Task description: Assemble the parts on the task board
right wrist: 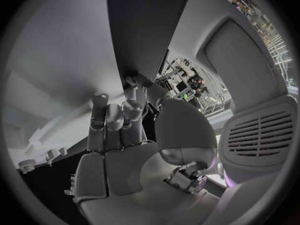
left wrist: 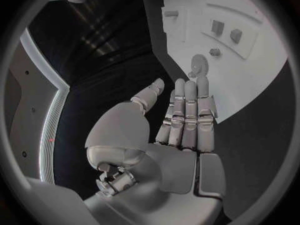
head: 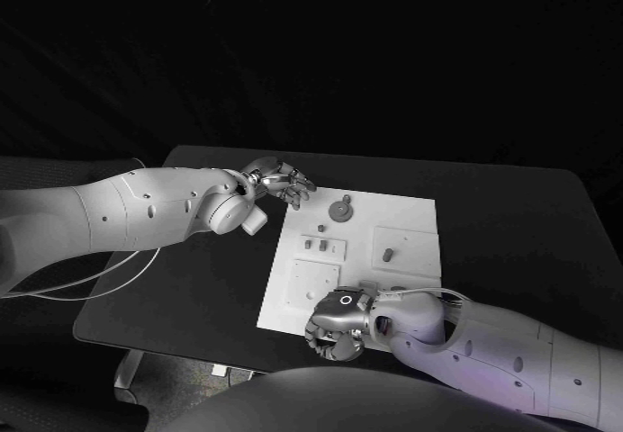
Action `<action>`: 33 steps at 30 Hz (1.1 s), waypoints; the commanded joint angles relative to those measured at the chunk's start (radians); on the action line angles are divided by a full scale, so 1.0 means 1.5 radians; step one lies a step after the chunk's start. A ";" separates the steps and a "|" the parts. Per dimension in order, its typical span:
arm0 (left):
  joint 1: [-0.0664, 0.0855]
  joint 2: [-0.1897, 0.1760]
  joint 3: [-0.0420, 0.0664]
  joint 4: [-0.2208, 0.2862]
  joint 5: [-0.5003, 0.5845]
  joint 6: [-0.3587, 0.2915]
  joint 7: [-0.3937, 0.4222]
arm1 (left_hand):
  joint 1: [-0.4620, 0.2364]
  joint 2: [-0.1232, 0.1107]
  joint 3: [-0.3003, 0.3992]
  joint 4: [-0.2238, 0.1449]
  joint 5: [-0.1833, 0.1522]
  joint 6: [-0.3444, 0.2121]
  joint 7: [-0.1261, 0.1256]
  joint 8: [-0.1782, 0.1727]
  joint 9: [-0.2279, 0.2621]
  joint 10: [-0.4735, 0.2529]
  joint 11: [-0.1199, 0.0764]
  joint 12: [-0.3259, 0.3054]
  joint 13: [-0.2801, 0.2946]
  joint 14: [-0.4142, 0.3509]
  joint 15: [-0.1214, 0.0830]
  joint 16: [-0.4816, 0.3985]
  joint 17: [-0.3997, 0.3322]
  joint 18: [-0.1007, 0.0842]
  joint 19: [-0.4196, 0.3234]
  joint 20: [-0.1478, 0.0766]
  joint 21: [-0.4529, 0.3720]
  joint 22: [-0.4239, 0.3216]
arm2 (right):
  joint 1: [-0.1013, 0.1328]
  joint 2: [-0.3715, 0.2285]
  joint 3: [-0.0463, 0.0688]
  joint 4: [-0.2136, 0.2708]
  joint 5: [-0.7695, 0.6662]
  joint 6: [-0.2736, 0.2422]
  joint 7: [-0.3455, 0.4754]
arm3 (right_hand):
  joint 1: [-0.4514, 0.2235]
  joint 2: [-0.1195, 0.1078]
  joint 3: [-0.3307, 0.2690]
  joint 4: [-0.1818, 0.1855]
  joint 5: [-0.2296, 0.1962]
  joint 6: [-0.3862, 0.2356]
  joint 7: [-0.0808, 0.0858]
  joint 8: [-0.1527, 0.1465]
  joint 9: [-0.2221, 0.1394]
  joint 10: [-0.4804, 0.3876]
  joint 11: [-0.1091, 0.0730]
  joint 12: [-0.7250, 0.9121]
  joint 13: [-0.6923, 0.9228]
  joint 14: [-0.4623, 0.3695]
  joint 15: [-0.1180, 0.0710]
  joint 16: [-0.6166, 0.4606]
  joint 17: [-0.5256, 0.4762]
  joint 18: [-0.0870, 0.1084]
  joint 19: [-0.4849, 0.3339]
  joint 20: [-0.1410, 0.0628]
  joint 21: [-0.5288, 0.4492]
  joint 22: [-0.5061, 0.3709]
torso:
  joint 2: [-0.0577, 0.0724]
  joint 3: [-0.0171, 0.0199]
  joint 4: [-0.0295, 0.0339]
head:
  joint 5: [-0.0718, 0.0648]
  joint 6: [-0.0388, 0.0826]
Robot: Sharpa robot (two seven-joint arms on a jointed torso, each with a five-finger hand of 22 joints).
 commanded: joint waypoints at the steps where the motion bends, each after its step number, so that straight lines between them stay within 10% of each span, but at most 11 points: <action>1: 0.000 0.001 0.001 0.001 -0.002 0.008 0.004 | 0.002 0.002 -0.001 0.001 0.003 0.002 0.003 0.002 0.000 -0.005 0.000 0.004 -0.001 0.004 -0.001 0.004 -0.001 0.008 0.005 0.001 -0.004 0.001 | -0.002 -0.006 -0.003 -0.002 -0.006 -0.004 -0.004 | -0.002 0.004 0.003 0.000 0.004 0.012 0.008 0.003 0.001 0.000 -0.005 0.000 0.000 -0.001 -0.004 0.003 -0.001 0.009 0.000 -0.005 0.001 0.008 | 0.000 0.0004 0.0001 | 0.000 0.000; 25: 0.000 -0.006 0.001 0.002 -0.003 0.009 0.005 | 0.001 0.002 -0.002 0.001 0.003 0.002 0.003 0.002 0.000 -0.006 0.000 0.006 -0.002 0.004 -0.001 0.004 -0.001 0.008 0.006 0.001 -0.005 0.001 | 0.030 -0.066 -0.002 0.068 0.092 -0.062 0.018 | 0.000 0.004 0.007 0.000 0.011 0.011 0.008 0.003 0.002 0.001 -0.005 0.000 -0.001 0.001 -0.007 0.003 -0.002 0.009 0.003 -0.007 0.002 0.008 | 0.000 0.0002 -0.0003 | -0.002 0.000; 33: 0.000 -0.009 0.001 0.004 -0.003 0.016 0.004 | -0.002 0.000 -0.003 0.001 0.003 0.001 0.004 0.001 0.000 -0.008 0.000 0.006 -0.002 0.003 0.000 0.003 -0.001 0.007 0.005 0.001 -0.006 0.001 | 0.036 -0.088 0.022 0.082 0.134 -0.077 0.021 | -0.003 0.004 0.007 0.000 0.009 0.009 0.008 0.001 0.002 0.001 -0.005 -0.001 -0.001 0.001 -0.008 0.002 -0.002 0.009 0.003 -0.007 0.001 0.007 | 0.000 -0.0001 -0.0006 | -0.003 0.000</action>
